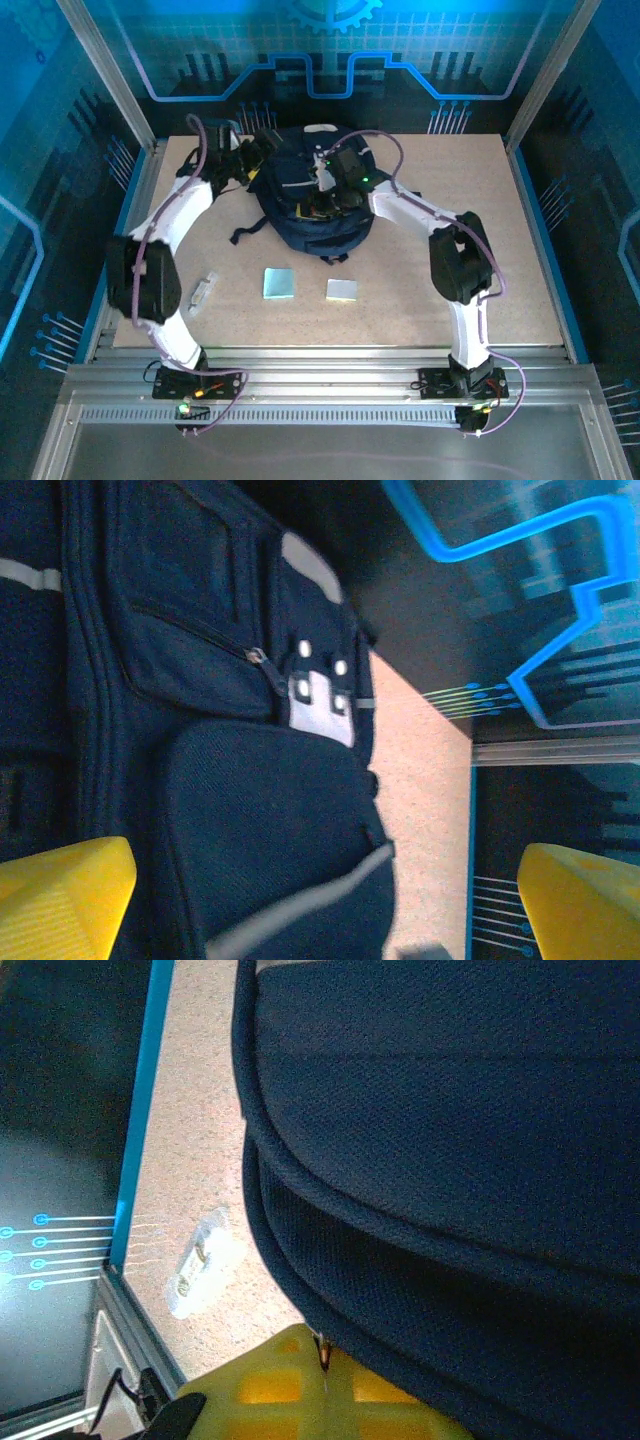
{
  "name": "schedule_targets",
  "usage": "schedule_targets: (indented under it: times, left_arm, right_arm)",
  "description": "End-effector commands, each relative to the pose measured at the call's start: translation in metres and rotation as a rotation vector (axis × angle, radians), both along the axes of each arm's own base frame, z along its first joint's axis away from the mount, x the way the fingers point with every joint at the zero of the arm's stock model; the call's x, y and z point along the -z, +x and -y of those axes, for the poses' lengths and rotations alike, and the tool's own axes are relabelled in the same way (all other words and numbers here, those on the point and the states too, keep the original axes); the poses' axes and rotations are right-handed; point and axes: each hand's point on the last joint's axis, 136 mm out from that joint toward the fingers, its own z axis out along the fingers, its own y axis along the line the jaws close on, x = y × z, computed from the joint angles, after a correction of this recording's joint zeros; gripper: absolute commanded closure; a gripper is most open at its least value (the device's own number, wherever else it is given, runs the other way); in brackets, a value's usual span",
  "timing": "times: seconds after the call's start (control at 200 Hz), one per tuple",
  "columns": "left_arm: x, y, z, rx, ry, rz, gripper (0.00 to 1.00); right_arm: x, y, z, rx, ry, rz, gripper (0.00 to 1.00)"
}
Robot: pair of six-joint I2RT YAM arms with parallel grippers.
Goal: Pack the student bag
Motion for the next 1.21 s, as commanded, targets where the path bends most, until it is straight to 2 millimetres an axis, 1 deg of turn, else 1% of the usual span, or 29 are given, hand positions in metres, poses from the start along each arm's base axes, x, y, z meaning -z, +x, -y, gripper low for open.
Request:
schedule_targets:
  times: [0.0, 0.015, 0.13, 0.225, 0.385, 0.5, 0.545, 0.595, 0.64, 0.675, 0.725, 0.82, 0.915, 1.011, 1.126, 1.201]
  left_arm:
    - [0.01, -0.025, -0.008, -0.052, -0.02, -0.013, 0.01]
    - [0.011, -0.027, -0.009, -0.059, -0.03, -0.011, 0.01]
    - [0.036, -0.049, -0.01, -0.138, -0.065, -0.039, 0.01]
    - [0.055, -0.059, 0.005, -0.154, -0.09, -0.061, 0.01]
    - [0.077, -0.052, 0.031, -0.132, -0.113, -0.093, 0.01]
    - [0.096, -0.043, 0.04, -0.141, -0.093, -0.112, 0.02]
    - [0.106, -0.04, 0.04, -0.156, -0.08, -0.131, 0.07]
    - [0.115, -0.036, 0.04, -0.161, -0.076, -0.134, 0.17]
    - [0.12, -0.032, 0.041, -0.163, -0.076, -0.134, 0.3]
    - [0.123, -0.029, 0.041, -0.163, -0.077, -0.131, 0.46]
    - [0.123, -0.025, 0.043, -0.154, -0.077, -0.119, 0.67]
    - [0.113, -0.019, 0.048, -0.12, -0.06, -0.096, 1.0]
    - [0.104, -0.017, 0.051, -0.089, -0.032, -0.082, 1.0]
    - [0.095, -0.02, 0.055, -0.049, -0.021, -0.072, 1.0]
    - [0.087, -0.027, 0.06, 0.001, -0.018, -0.07, 1.0]
    - [0.082, -0.032, 0.064, 0.038, -0.015, -0.072, 1.0]
  right_arm:
    - [-0.028, 0.014, -0.015, -0.001, 0.093, 0.046, 1.0]
    - [-0.029, 0.014, -0.015, 0.002, 0.094, 0.046, 1.0]
    - [-0.03, 0.009, -0.018, 0.004, 0.111, 0.03, 1.0]
    - [-0.029, 0.002, -0.017, 0.012, 0.115, 0.011, 1.0]
    - [-0.03, -0.008, -0.015, 0.021, 0.136, -0.005, 1.0]
    - [-0.03, -0.018, -0.012, 0.017, 0.135, -0.008, 1.0]
    - [-0.029, -0.021, -0.009, 0.016, 0.126, -0.01, 1.0]
    - [-0.025, -0.026, -0.006, 0.015, 0.108, -0.017, 1.0]
    - [-0.019, -0.031, 0.0, 0.016, 0.071, -0.024, 1.0]
    - [-0.013, -0.034, 0.005, 0.012, 0.028, -0.019, 1.0]
    - [0.0, -0.04, 0.018, 0.012, -0.061, -0.014, 1.0]
    - [0.026, -0.049, 0.046, 0.003, -0.226, -0.018, 1.0]
    - [0.05, -0.052, 0.08, 0.0, -0.378, -0.021, 1.0]
    - [0.064, -0.043, 0.121, 0.039, -0.533, 0.002, 1.0]
    - [0.069, -0.026, 0.163, 0.105, -0.637, 0.031, 1.0]
    - [0.066, -0.013, 0.191, 0.162, -0.696, 0.054, 1.0]
